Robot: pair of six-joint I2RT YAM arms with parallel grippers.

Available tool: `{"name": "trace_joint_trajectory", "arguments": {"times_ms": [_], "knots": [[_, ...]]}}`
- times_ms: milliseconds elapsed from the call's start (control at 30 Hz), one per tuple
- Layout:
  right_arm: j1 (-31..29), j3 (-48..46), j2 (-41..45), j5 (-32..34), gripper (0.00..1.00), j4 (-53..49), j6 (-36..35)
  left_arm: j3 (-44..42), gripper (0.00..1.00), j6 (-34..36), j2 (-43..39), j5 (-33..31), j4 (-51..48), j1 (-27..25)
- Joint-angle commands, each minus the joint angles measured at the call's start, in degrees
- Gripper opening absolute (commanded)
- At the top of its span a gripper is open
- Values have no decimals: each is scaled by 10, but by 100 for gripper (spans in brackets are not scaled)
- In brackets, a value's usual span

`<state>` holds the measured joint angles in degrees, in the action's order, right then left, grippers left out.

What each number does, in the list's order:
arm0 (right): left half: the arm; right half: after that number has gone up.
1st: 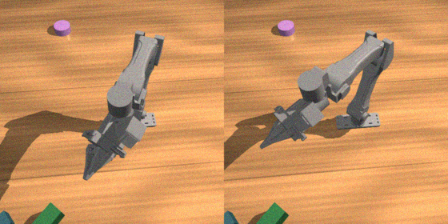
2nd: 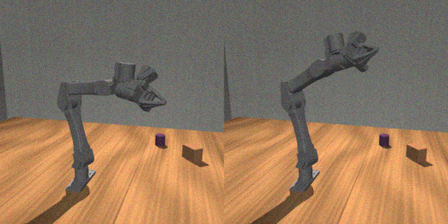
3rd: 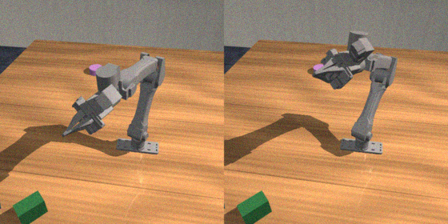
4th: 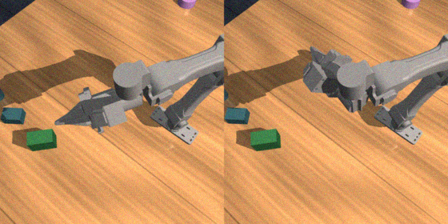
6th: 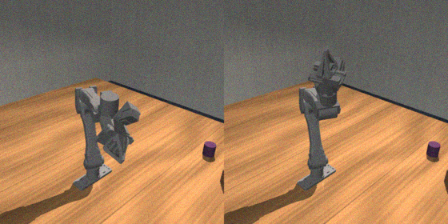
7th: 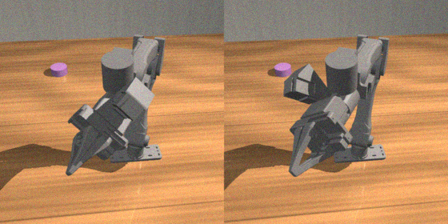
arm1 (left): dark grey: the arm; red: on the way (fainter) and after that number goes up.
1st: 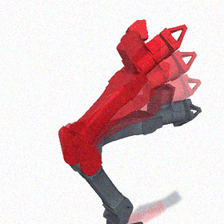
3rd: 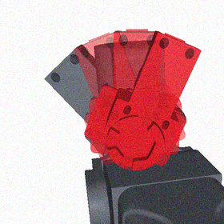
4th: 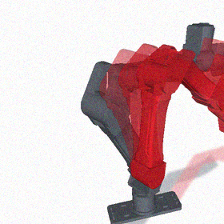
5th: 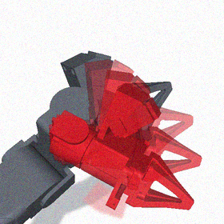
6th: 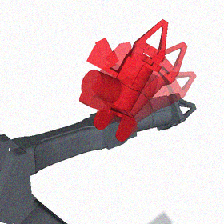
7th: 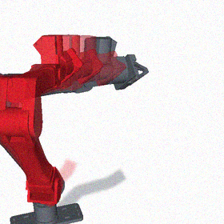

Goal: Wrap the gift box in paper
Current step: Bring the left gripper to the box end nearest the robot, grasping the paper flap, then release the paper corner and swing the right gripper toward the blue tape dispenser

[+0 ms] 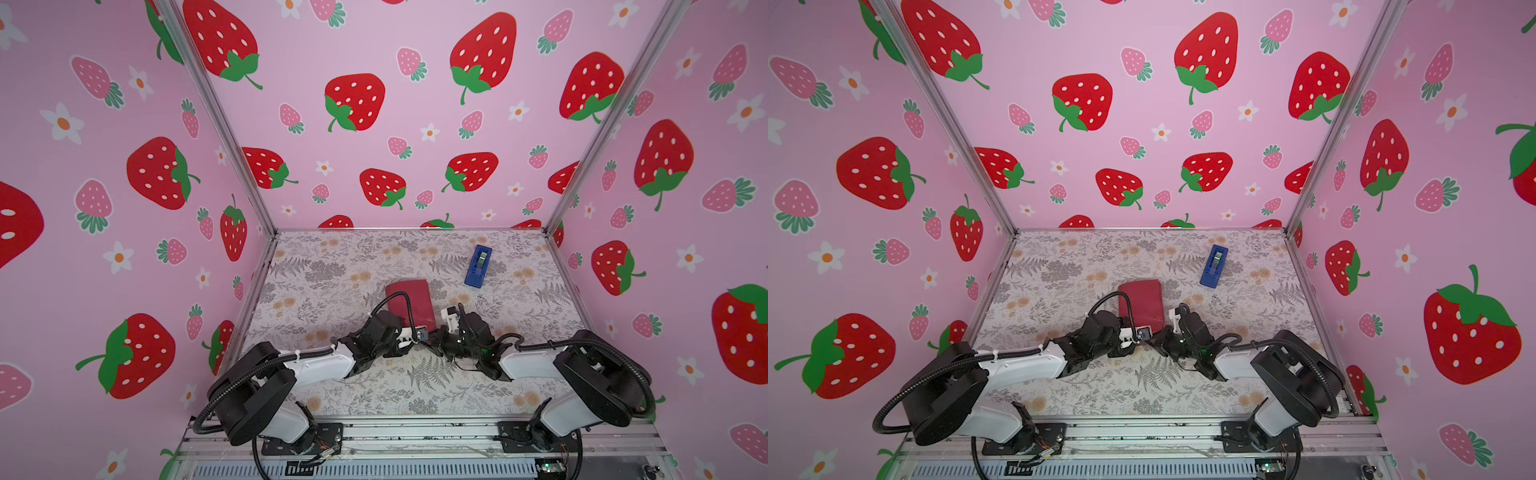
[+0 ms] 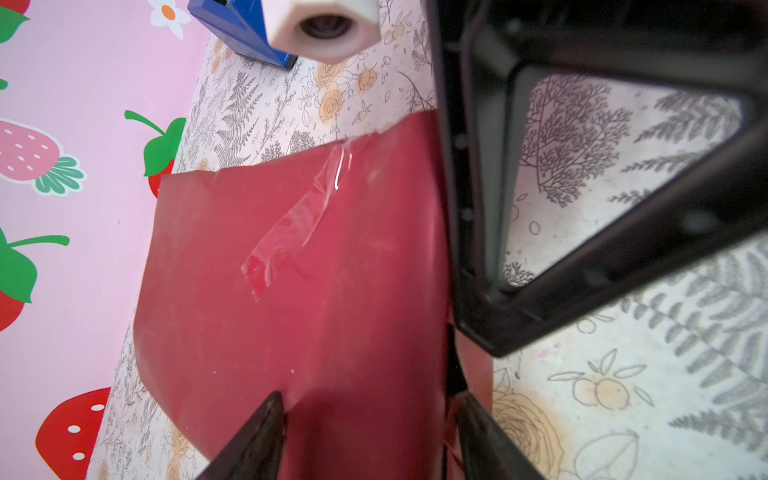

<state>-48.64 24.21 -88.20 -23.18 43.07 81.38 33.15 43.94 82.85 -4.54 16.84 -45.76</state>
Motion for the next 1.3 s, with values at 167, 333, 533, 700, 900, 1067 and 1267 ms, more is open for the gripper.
{"name": "trace_joint_trajectory", "arguments": {"times_ms": [167,333,533,700,900,1067,1267], "knots": [[-1,3,-12,4,0,22,18,-1,72,-26,-26,-1,4,2],[-1,3,-23,-1,0,27,21,-13,63,-32,-42,40,8,2],[-1,2,-34,-4,0,39,26,-1,60,-28,-15,32,-21,1],[-2,1,-35,-4,0,44,29,1,60,-24,-2,20,-23,1],[-1,0,-26,0,0,39,29,3,59,-26,6,14,-23,1],[1,-6,0,8,0,19,17,3,59,-28,8,6,-20,1],[20,-40,98,29,3,-44,-14,4,59,-29,13,-4,-22,1]]}}
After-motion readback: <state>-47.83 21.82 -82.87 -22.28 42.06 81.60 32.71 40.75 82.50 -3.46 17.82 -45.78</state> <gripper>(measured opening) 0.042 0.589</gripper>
